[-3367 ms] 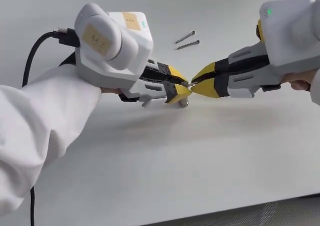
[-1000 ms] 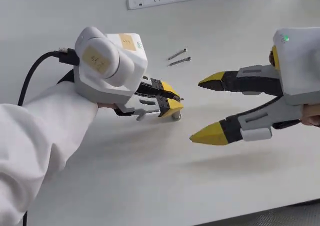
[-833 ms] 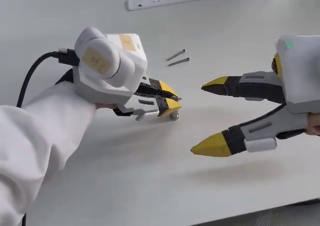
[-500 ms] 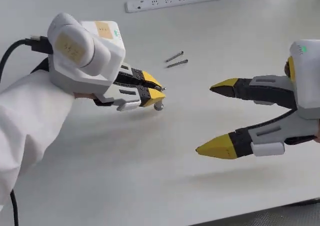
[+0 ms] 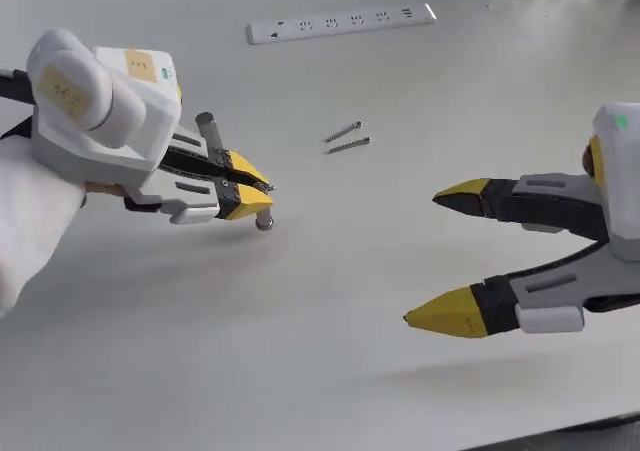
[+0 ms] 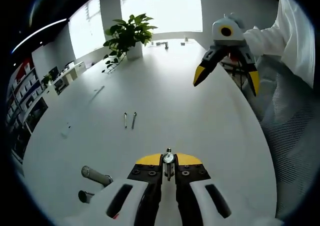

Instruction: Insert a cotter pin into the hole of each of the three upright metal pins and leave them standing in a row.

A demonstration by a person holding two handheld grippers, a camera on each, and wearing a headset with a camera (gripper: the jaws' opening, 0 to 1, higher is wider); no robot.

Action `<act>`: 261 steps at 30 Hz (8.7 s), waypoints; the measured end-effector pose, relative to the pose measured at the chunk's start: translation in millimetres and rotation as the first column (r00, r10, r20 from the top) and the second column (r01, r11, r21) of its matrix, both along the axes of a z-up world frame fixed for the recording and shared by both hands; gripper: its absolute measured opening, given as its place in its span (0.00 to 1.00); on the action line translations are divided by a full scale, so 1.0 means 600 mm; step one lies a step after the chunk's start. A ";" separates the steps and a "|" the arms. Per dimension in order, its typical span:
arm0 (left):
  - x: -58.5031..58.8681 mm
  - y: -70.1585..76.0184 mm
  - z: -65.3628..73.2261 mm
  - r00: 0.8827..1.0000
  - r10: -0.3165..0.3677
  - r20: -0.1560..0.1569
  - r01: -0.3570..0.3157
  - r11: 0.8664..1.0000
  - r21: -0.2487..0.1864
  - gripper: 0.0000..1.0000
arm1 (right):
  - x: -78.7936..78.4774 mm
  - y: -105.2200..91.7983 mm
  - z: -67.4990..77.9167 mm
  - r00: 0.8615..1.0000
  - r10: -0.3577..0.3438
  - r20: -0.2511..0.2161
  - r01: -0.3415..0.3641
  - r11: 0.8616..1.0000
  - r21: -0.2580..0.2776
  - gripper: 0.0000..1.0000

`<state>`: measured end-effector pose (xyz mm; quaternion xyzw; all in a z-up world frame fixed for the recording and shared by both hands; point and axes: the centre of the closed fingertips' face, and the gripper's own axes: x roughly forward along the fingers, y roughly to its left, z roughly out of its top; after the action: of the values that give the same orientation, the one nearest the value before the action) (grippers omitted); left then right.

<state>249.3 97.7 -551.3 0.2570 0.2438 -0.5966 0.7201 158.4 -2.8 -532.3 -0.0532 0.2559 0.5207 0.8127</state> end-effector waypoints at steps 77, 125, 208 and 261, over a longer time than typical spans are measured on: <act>0.192 0.166 -0.033 0.876 0.483 -0.002 -0.480 0.870 -0.117 0.24 | -0.009 -0.024 -0.022 0.994 -0.073 -0.087 0.068 0.996 -0.054 0.77; 0.129 0.149 0.055 0.838 0.546 -0.014 -0.536 0.818 -0.208 0.10 | -0.014 -0.007 -0.016 0.993 -0.074 -0.094 0.073 0.997 -0.012 0.74; -0.097 -0.053 -0.036 0.812 0.566 -0.140 -0.583 0.794 -0.171 0.11 | -0.048 0.001 -0.021 0.995 -0.041 -0.095 0.040 0.999 -0.007 0.91; -0.196 0.050 0.052 0.826 0.487 -0.283 -0.557 0.781 -0.282 0.99 | 0.101 -0.021 0.066 0.980 0.184 -0.080 -0.200 0.927 -0.316 0.75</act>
<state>131.5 128.0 -519.9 -0.0137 0.2638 -0.4285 0.8641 218.9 -15.2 -492.6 -0.1973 0.3508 0.5502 0.7316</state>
